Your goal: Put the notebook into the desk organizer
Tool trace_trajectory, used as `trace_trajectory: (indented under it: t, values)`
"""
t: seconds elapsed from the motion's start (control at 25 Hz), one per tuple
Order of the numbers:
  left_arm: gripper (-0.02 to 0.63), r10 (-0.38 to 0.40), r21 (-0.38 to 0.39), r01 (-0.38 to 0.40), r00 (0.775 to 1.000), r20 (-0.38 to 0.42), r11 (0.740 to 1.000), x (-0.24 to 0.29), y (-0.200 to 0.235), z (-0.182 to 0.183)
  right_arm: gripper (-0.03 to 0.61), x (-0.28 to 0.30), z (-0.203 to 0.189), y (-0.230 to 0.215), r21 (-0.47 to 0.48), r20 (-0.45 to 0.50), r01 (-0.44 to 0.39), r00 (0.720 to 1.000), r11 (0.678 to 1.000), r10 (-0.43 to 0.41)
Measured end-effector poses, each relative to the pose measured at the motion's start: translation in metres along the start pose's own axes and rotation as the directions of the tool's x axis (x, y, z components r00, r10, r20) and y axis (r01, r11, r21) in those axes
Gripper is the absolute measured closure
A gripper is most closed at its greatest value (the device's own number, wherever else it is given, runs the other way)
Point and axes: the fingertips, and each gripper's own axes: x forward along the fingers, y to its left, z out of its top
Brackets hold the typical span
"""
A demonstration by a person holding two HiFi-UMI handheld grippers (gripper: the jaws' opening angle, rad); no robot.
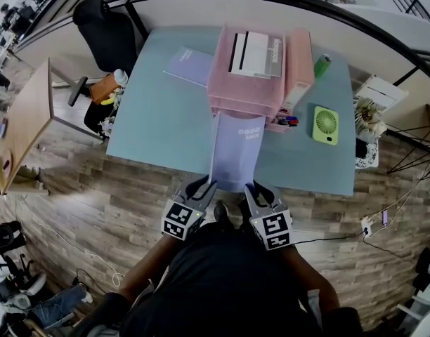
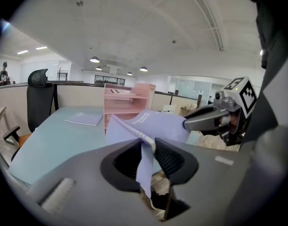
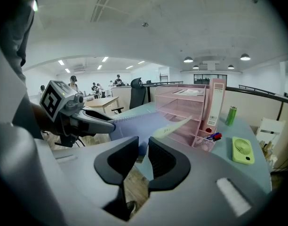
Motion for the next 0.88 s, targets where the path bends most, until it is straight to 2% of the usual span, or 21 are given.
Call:
trace_trajectory:
  t: [0.2,0.52,0.88]
  values:
    - [0.462,0.026,-0.008,-0.026,0.999,-0.038,1.0,0.007,0.007,-0.017,0.511,0.014,-0.021,-0.005,0.046,-0.021,-0.005,1.0,0.999,0.006]
    - [0.462,0.053,-0.071,-0.064,0.988,-0.146,0.995,0.02,0.021,-0.065,0.509,0.041,-0.068,-0.004,0.137,-0.089,-0.028,0.995,0.99,0.04]
    - [0.462,0.071,-0.12,-0.102,0.969,-0.238,0.987,0.035,0.028,-0.109,0.495,0.06,-0.133,-0.013,0.308,-0.193,0.025,0.981,0.951,0.037]
